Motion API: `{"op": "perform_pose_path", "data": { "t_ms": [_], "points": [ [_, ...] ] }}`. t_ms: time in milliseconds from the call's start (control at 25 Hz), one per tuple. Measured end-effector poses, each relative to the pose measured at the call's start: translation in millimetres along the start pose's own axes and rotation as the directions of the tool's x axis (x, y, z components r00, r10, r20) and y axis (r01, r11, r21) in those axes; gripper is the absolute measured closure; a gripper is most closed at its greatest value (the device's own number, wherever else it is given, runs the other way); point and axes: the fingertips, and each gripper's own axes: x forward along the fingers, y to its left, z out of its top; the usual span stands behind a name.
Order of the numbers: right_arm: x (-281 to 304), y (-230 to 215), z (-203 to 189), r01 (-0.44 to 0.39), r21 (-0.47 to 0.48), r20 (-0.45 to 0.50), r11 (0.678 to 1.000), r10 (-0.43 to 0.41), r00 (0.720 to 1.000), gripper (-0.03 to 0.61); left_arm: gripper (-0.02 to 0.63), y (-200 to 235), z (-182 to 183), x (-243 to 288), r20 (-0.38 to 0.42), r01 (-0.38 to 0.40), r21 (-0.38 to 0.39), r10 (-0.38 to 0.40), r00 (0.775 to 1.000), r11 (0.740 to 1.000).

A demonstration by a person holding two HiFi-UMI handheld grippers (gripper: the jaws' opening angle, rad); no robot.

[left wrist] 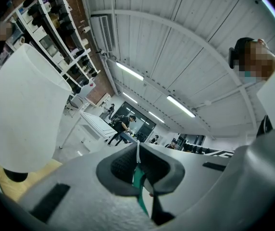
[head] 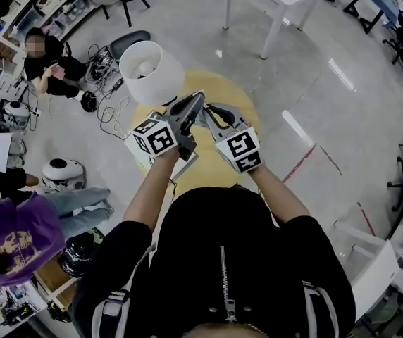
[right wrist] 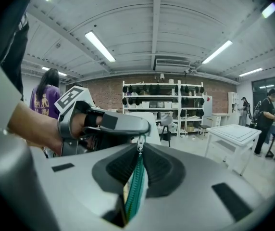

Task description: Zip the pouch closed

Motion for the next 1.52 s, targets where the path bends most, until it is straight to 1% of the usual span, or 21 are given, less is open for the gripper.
{"op": "perform_pose_path", "data": {
  "t_ms": [280, 520, 680, 800, 880, 1080, 1520],
  "points": [
    [-5, -1, 6, 0.002, 0.014, 0.008, 1.000, -0.002, 1.000, 0.538, 0.603, -4, 3, 3, -0.007, 0.011, 0.007, -0.011, 1.000, 1.000],
    [-6, -1, 0, 0.015, 0.002, 0.009, 1.000, -0.015, 1.000, 0.538, 0.603, -4, 0, 1, -0.005, 0.016, -0.007, -0.016, 1.000, 1.000],
    [-11, 4, -3, -0.002, 0.009, -0.003, 1.000, 0.002, 1.000, 0.540, 0.604, 4, 16, -6, 0.068, -0.008, -0.046, 0.011, 0.998, 0.999],
    [-12, 6, -6, -0.021, 0.003, -0.012, 1.000, 0.021, 1.000, 0.540, 0.604, 1, 21, -5, 0.040, 0.004, -0.002, -0.004, 0.999, 1.000],
    [-12, 6, -5, -0.027, -0.001, -0.012, 1.000, 0.027, 1.000, 0.540, 0.604, -1, 22, -4, 0.031, 0.007, 0.012, -0.007, 0.999, 1.000],
    [-14, 4, -4, -0.029, 0.010, -0.002, 1.000, 0.029, 1.000, 0.540, 0.603, 0, 22, -4, 0.035, -0.012, 0.024, 0.012, 0.999, 1.000],
    [-21, 2, -15, -0.014, 0.007, -0.011, 1.000, 0.014, 1.000, 0.540, 0.603, 4, 24, -8, 0.050, -0.023, 0.008, 0.023, 0.998, 1.000]
  ]
}}
